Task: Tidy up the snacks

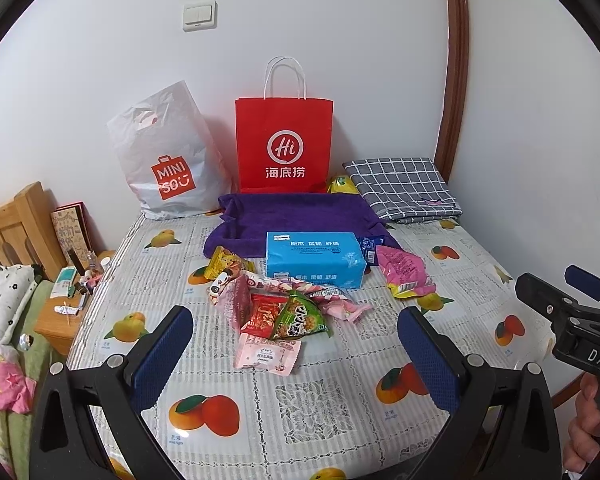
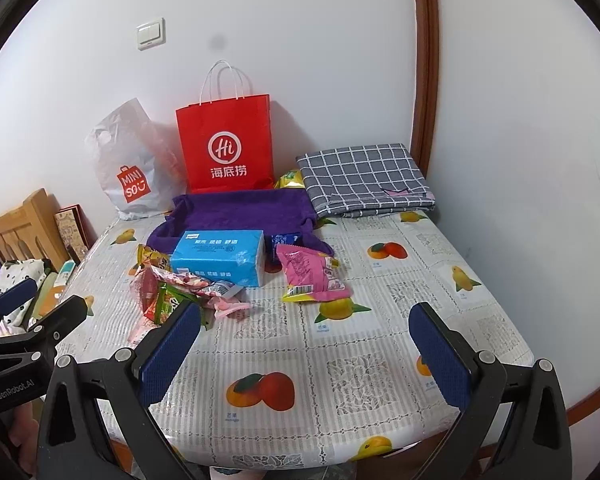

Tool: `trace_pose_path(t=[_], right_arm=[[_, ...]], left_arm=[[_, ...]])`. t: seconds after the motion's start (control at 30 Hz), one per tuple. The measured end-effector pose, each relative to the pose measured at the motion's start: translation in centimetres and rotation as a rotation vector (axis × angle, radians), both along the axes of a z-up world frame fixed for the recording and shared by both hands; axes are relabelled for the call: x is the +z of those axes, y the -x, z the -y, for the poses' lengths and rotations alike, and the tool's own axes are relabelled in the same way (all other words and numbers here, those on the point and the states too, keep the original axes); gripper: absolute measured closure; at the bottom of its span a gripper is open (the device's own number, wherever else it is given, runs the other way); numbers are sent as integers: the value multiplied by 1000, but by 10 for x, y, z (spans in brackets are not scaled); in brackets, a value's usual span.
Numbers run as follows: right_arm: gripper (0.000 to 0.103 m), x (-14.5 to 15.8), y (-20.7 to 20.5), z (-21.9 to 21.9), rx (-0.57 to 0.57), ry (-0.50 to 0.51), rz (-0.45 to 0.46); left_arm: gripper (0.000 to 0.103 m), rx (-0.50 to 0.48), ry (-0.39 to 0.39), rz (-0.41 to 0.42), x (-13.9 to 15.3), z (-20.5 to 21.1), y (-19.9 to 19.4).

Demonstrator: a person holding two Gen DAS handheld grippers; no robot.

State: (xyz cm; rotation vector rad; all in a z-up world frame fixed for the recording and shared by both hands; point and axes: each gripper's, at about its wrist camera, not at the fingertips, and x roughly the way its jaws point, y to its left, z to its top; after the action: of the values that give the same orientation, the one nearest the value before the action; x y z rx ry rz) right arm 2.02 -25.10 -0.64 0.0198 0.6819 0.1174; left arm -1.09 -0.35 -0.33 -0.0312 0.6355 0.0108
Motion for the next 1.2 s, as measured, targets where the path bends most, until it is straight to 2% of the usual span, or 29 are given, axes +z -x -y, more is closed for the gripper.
trace_pose_path(t=[1.2], right_arm=[[1, 4, 4, 0, -5, -18, 7]], left_arm=[[0, -4, 2, 10, 0, 1, 5]])
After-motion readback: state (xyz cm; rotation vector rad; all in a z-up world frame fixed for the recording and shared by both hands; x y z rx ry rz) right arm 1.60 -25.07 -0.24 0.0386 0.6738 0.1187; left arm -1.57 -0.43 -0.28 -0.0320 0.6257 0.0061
